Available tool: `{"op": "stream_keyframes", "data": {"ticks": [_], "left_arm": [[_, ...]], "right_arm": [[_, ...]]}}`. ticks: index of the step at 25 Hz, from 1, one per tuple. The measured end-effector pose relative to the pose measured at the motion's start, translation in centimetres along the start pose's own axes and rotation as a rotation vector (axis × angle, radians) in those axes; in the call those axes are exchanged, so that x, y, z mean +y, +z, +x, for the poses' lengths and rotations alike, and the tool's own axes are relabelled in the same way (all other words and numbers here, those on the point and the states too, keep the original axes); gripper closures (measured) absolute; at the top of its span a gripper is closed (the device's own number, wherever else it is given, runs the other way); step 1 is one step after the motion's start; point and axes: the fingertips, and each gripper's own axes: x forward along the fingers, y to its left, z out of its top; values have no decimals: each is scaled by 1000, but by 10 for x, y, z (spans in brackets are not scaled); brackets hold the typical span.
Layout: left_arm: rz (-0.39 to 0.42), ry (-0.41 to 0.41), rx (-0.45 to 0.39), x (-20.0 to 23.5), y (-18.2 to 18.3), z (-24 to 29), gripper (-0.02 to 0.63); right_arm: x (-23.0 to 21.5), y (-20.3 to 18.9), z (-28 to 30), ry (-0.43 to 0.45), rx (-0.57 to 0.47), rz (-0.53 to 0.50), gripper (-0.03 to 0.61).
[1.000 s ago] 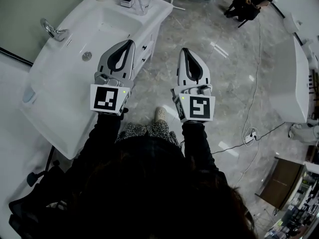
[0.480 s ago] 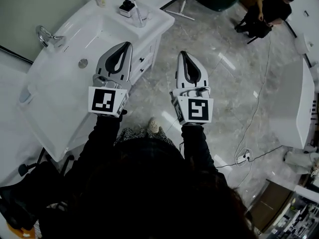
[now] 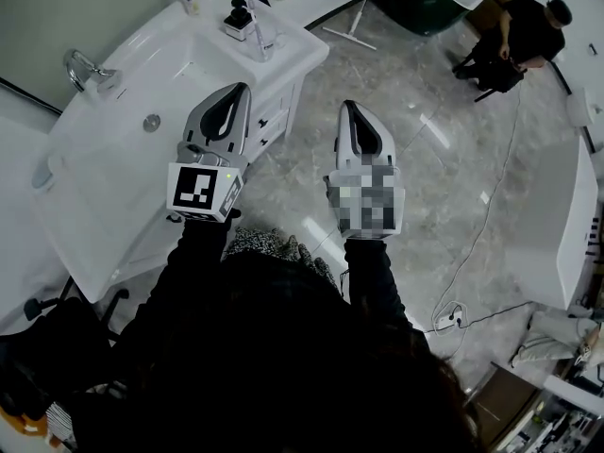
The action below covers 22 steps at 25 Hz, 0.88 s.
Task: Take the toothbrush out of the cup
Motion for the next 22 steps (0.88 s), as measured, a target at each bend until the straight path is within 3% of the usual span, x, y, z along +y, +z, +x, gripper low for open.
{"op": "stream_keyframes", "data": {"ticks": [11,16,22], "left_arm": [[-9,19,1,17,-8,31,604],[-54,44,-22,40,-19,58,604],[-3,30,-32,56,-20,110,604]], "right_arm": [[-11,-11,39,38,8,10,574],[-26,-19,68,33,17,-7,574],[-50,-19,118,38,13,-27,574]]}}
